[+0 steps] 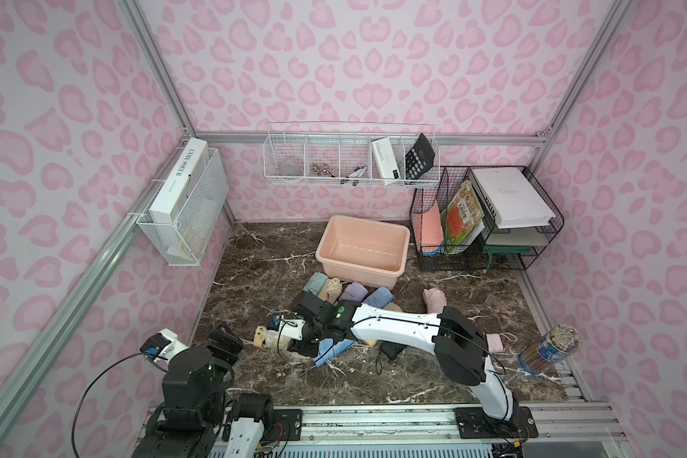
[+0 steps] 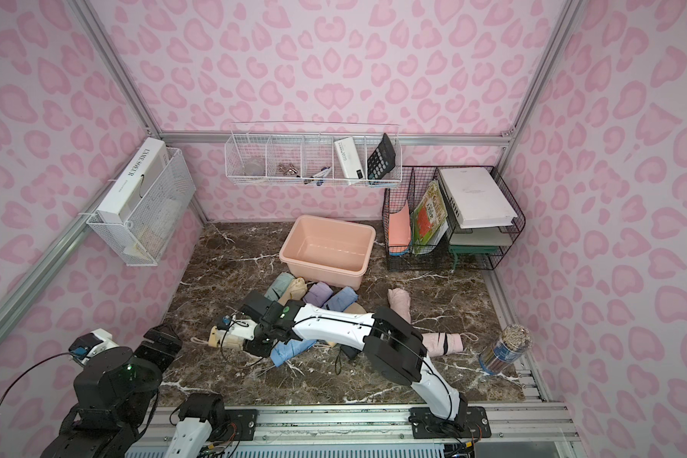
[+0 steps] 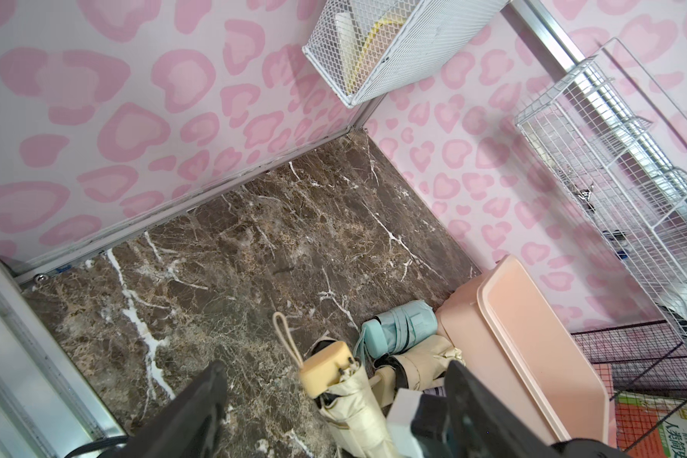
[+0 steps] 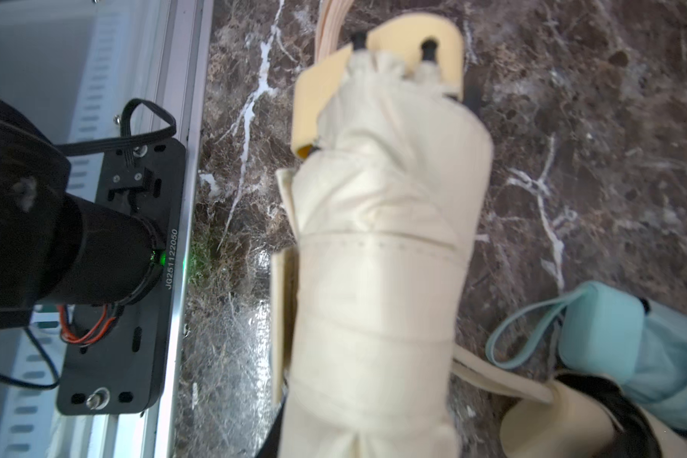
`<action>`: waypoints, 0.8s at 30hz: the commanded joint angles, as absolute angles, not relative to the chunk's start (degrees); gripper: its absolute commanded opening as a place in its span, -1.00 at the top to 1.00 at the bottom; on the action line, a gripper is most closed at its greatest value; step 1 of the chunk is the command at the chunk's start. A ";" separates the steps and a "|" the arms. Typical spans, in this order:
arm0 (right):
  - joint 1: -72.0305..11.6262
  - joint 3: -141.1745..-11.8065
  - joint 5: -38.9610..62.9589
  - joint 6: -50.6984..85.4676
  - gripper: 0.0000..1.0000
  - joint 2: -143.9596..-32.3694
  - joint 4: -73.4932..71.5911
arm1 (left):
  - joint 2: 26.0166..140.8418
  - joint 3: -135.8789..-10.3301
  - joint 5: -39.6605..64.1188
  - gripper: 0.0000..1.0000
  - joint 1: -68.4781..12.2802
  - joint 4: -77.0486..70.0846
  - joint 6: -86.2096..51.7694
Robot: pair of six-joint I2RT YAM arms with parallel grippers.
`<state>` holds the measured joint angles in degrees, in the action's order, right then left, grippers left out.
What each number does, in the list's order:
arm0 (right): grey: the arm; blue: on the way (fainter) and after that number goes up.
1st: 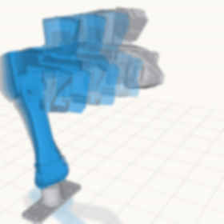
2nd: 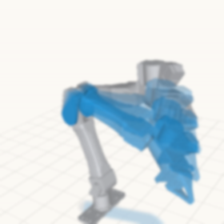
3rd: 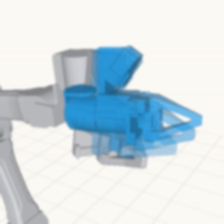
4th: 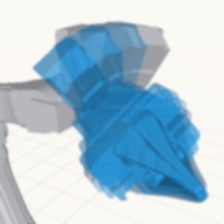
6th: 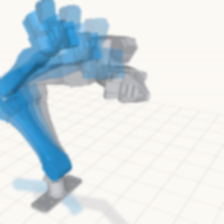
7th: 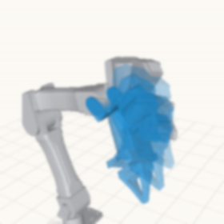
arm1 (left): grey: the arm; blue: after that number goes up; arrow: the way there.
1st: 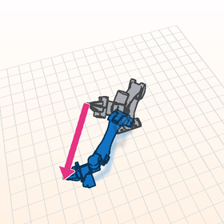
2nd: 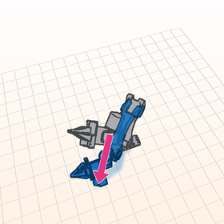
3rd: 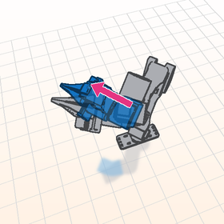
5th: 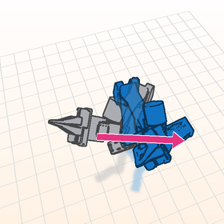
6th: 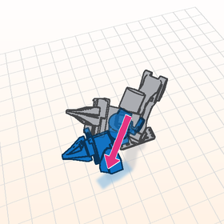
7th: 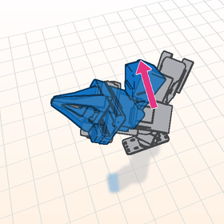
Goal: Put the umbrella into the storage box
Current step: Pick up the umbrella from the center of the board.
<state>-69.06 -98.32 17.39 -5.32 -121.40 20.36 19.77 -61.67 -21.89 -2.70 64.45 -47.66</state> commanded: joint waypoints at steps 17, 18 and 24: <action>-55.09 -71.31 29.99 38.09 1.00 -99.32 -22.78 | 40.10 -61.95 17.08 -0.85 -2.76 46.01 -36.16; -55.06 -70.94 30.13 38.54 1.00 -98.78 -23.62 | 41.02 -61.92 19.12 -0.88 -2.81 44.85 -36.30; -55.02 -70.29 34.01 39.68 1.00 -97.84 -27.77 | 43.79 -59.94 26.38 -0.91 -5.00 35.52 -37.96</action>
<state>-55.02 -70.37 30.74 37.74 -98.45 -20.78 43.27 -60.31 20.43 -4.27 42.44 -37.54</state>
